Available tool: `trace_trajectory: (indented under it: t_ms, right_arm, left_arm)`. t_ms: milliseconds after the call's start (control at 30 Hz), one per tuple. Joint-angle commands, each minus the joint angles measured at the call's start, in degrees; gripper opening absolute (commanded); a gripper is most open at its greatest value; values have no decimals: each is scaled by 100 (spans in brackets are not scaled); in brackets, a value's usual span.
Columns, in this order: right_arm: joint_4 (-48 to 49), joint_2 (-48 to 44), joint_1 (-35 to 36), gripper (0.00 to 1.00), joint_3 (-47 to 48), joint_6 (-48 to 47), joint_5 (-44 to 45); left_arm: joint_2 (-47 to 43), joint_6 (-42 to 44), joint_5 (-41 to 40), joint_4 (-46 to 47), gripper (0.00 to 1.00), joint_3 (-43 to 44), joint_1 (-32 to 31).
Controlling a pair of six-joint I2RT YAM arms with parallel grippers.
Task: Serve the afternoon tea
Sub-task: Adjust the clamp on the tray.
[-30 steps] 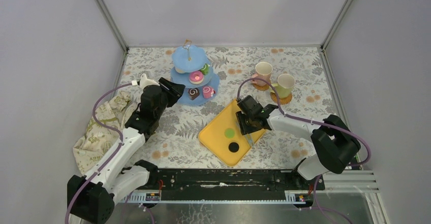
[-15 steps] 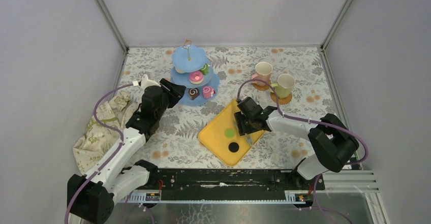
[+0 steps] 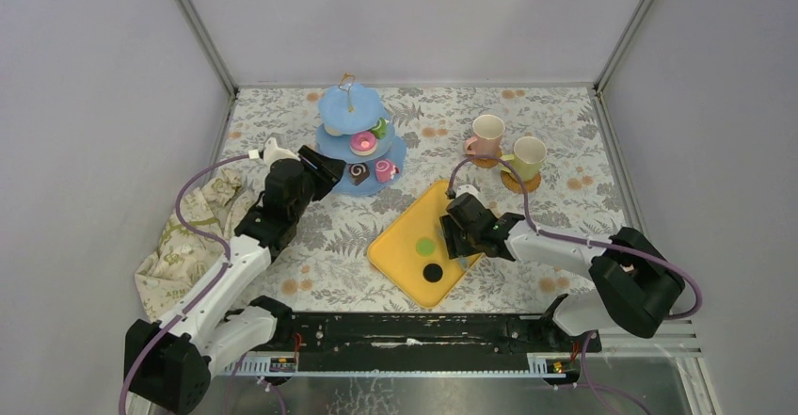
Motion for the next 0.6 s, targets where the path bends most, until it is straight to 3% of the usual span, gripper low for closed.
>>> trace_trajectory:
  t_ms: [0, 567]
  right_arm:
    - [300, -365, 144, 61, -233, 227, 441]
    - [1326, -405, 658, 58, -934, 781, 1056]
  left_arm:
    - [-34, 170, -149, 94, 58, -21, -71]
    - [-95, 194, -301, 24, 59, -18, -175]
